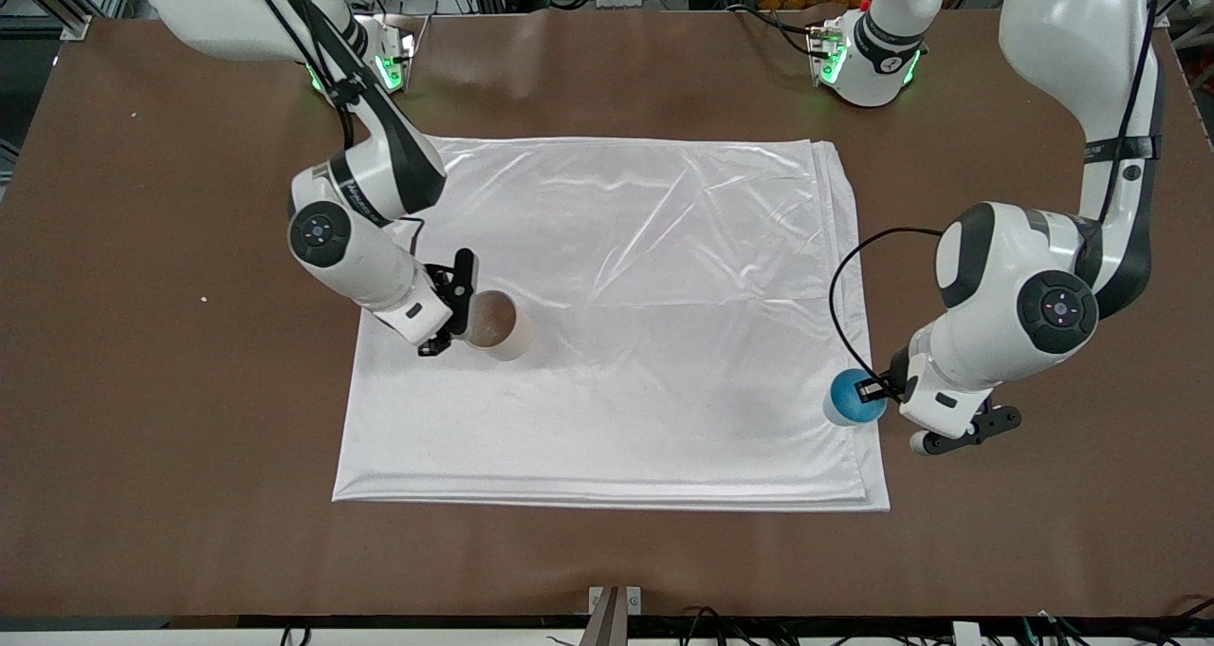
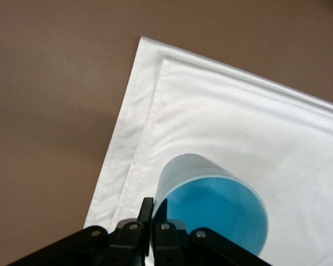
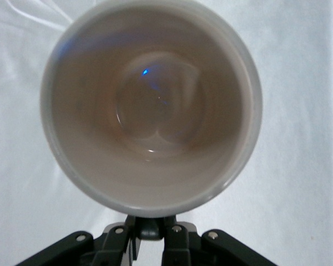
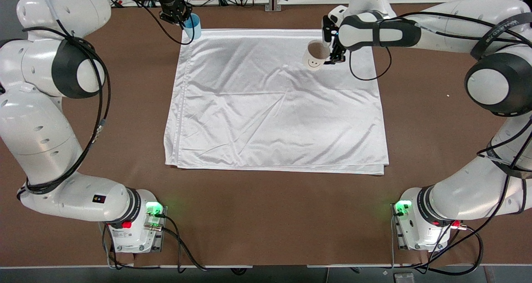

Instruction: Place blue cup into white mug on cloth

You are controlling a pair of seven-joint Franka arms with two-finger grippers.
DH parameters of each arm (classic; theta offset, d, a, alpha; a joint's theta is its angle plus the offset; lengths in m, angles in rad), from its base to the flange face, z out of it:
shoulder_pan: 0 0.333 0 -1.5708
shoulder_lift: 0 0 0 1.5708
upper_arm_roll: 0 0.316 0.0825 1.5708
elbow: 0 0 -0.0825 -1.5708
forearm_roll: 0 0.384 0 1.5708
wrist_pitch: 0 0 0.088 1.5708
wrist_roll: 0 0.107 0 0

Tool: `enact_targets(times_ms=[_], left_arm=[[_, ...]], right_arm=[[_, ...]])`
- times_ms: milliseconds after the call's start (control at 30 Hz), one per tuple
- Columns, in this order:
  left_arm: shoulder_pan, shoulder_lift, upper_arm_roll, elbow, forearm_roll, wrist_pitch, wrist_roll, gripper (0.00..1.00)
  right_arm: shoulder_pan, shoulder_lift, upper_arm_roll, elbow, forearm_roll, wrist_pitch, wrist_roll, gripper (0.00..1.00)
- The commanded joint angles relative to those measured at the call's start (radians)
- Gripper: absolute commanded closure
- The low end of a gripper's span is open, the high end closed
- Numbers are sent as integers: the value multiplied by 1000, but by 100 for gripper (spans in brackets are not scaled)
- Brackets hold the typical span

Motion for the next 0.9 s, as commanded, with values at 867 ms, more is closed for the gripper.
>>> enact_targets(times_ms=[867], left_arm=[[-196,-19,-16,0,-28,-13,-319,100]], right_arm=[[296,183,-37,132,-347,-32,560,100]])
